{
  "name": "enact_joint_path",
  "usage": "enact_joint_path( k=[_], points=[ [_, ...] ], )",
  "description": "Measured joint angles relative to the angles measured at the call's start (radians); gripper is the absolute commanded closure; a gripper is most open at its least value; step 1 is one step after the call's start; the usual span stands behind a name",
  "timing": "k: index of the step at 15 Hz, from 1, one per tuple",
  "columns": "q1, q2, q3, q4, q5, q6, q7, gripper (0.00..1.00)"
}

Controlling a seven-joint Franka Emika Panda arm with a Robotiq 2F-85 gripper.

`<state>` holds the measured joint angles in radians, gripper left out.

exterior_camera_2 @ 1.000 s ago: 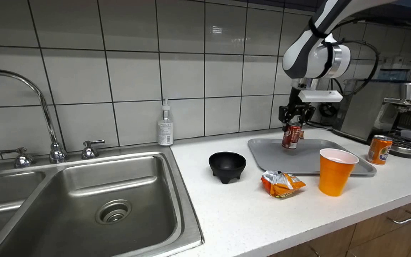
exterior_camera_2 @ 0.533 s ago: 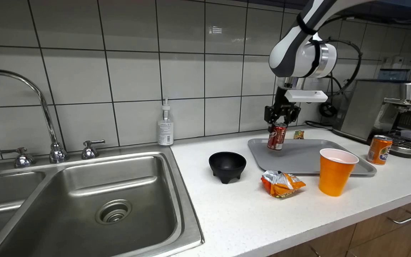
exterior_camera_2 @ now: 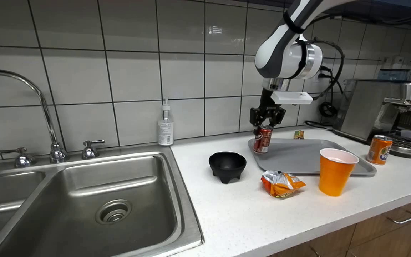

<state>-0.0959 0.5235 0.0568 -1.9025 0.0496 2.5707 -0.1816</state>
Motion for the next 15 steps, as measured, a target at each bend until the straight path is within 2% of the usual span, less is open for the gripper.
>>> enact_joint_path(
  k=[15],
  points=[
    [0.126, 0.0, 0.038, -0.029, -0.011, 0.025, 0.0, 0.62]
  ],
)
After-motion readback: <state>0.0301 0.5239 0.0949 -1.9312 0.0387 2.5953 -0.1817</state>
